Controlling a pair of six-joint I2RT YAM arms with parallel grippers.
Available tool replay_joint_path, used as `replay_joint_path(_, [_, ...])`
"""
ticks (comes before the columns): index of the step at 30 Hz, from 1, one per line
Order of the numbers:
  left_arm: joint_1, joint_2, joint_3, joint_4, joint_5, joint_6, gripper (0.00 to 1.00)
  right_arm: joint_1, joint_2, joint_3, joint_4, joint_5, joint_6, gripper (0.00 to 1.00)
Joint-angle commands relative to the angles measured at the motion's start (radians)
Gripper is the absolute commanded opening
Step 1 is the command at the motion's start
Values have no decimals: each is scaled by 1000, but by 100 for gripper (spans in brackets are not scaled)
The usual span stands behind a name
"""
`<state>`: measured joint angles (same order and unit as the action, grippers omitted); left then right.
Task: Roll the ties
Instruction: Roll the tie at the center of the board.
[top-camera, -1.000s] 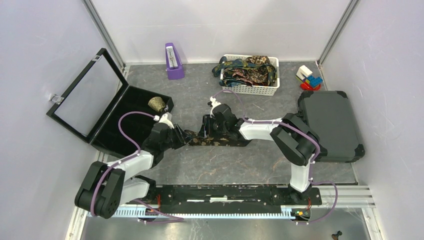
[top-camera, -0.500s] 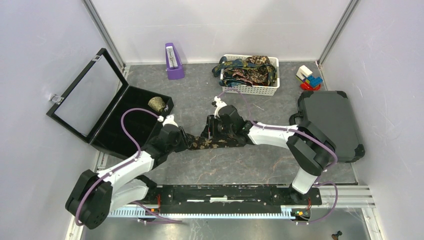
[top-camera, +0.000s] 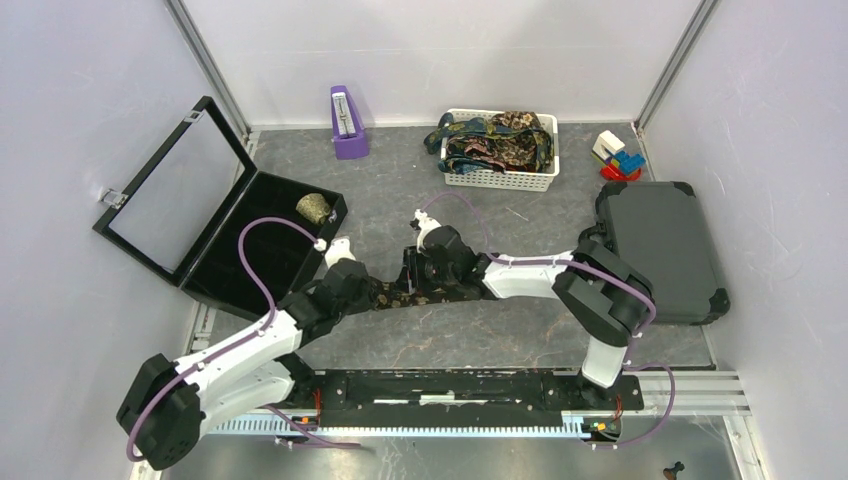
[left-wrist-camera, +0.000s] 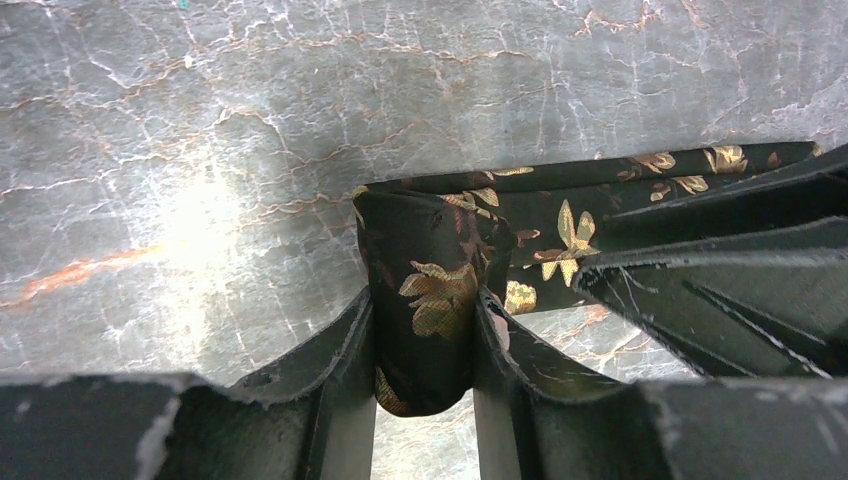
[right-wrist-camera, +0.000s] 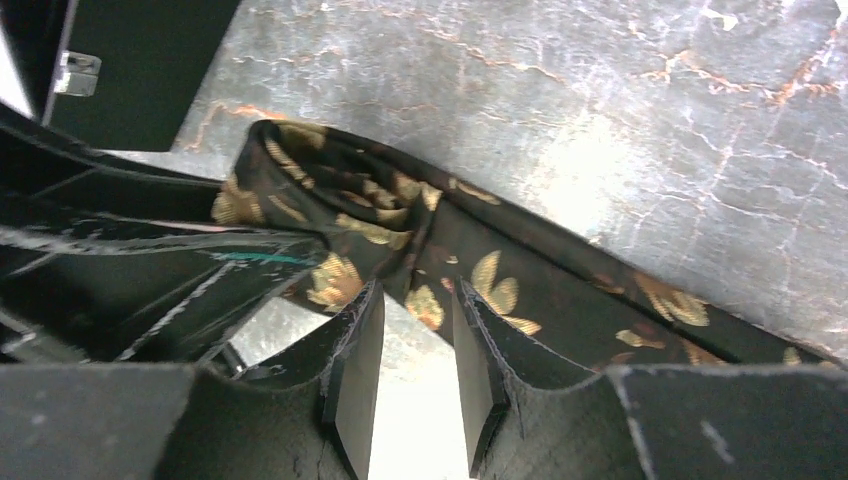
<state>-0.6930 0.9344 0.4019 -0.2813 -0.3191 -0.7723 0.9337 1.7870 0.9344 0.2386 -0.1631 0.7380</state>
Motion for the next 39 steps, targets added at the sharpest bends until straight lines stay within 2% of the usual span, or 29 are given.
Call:
replay_joint_path(1, [-8,-34,2,-46,-49,-39,13,-12,26,10,27,34,-43,38])
replay_joint_path(7, [-8,-67,-11,-64,-52,-36,13,-56,15,-24,5,82,-82,37])
replay_joint_path(22, [-8,-65,4,-64,-70,-28,13,-31,-15,-143,33,91,-22,35])
replay_joint_path(39, [-14,-65,30,-118,-124,-3,13,11,-111,-38,-33,93,-54,37])
